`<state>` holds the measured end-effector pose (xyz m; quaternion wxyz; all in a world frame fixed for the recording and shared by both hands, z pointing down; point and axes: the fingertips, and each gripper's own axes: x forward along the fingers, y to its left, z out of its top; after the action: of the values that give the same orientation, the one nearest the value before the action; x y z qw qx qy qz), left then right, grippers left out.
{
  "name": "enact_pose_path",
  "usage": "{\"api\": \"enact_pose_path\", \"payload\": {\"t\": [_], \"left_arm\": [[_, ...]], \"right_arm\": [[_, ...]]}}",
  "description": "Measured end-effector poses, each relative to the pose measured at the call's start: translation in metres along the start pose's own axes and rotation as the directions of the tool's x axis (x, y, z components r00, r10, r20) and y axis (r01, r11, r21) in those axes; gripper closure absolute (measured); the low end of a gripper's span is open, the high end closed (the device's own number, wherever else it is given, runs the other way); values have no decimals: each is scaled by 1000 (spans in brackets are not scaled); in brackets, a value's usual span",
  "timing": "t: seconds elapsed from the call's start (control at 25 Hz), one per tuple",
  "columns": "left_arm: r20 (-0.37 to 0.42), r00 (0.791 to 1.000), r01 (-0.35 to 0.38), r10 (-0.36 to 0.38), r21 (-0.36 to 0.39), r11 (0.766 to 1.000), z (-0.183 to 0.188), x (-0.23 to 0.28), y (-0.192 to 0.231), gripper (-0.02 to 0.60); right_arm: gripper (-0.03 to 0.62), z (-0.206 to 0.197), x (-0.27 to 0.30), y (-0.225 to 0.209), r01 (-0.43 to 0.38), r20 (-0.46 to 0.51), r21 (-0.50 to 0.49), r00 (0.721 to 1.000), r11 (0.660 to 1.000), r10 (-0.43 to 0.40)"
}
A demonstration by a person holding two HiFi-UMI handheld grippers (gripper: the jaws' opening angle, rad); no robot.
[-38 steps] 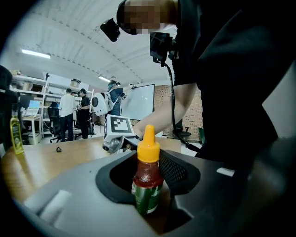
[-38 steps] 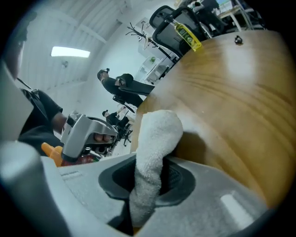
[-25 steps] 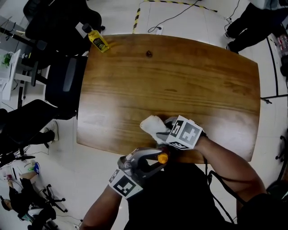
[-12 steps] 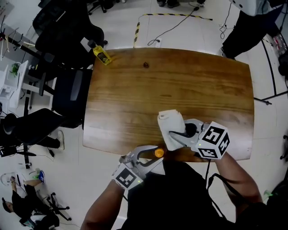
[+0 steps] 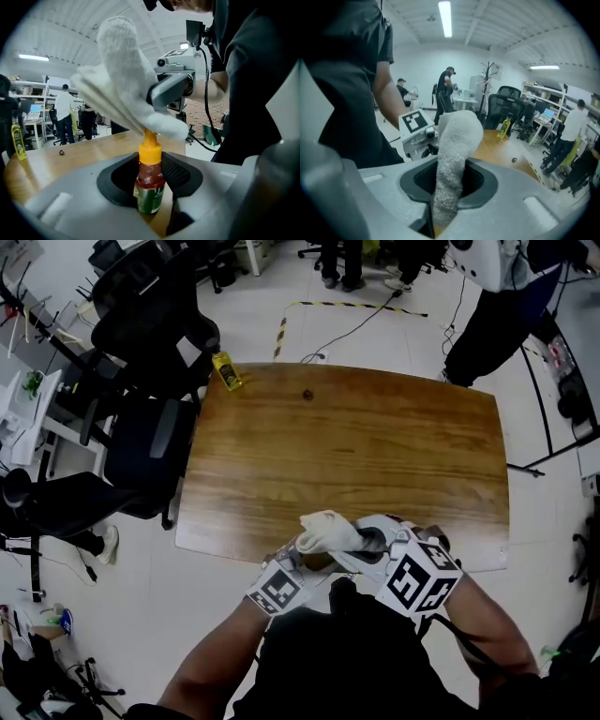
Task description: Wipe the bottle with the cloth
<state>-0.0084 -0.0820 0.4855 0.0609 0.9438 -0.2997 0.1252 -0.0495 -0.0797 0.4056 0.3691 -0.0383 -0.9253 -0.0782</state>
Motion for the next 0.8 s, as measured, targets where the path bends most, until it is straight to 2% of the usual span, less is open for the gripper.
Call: {"api": "enact_pose_path", "payload": {"t": [0.08, 0.24, 0.8], "left_arm": [[5, 1000, -3, 3, 5, 1000, 1, 1, 1, 419], [9, 1000, -2, 1, 4, 1000, -2, -1, 1, 420], [13, 999, 38, -39, 16, 999, -8, -4, 2, 418]], "right_arm": [[517, -11, 12, 9, -3, -82, -49, 997, 999, -1], [516, -19, 27, 20, 10, -165, -106, 986, 994, -28], [513, -26, 25, 18, 89, -204, -14, 975, 996, -90]]}}
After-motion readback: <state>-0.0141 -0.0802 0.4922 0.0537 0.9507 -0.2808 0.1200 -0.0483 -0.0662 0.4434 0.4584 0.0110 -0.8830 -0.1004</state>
